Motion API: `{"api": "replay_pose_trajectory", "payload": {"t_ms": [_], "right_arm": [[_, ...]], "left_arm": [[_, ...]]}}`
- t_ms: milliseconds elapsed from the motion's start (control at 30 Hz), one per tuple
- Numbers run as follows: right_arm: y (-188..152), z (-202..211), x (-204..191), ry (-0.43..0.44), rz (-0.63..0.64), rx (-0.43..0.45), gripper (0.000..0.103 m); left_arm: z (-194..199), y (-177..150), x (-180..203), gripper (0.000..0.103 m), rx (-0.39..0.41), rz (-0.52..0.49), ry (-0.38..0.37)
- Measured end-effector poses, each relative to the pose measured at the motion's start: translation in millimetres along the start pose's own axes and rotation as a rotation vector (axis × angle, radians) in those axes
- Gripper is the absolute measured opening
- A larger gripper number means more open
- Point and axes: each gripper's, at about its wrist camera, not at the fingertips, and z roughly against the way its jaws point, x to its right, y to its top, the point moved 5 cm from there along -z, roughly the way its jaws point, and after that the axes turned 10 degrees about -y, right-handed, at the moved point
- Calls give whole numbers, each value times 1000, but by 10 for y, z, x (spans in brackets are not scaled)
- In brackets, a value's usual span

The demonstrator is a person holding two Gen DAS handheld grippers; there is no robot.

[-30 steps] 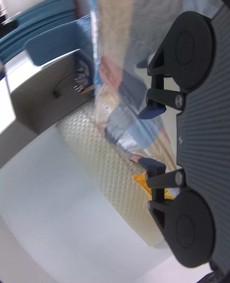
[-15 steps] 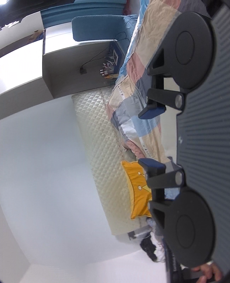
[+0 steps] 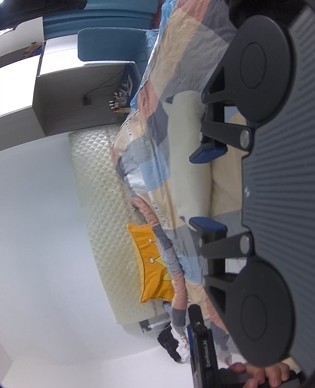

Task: Fold large clothes

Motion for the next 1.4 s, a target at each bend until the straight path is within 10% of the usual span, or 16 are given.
{"api": "replay_pose_trajectory", "payload": {"t_ms": [1100, 1400], "right_arm": [[-223, 25, 27, -67, 16, -33, 53], [-220, 7, 52, -83, 25, -39, 53]], "left_arm": [[47, -119, -12, 71, -4, 7, -6], [62, -81, -82, 99, 15, 44, -15]]}}
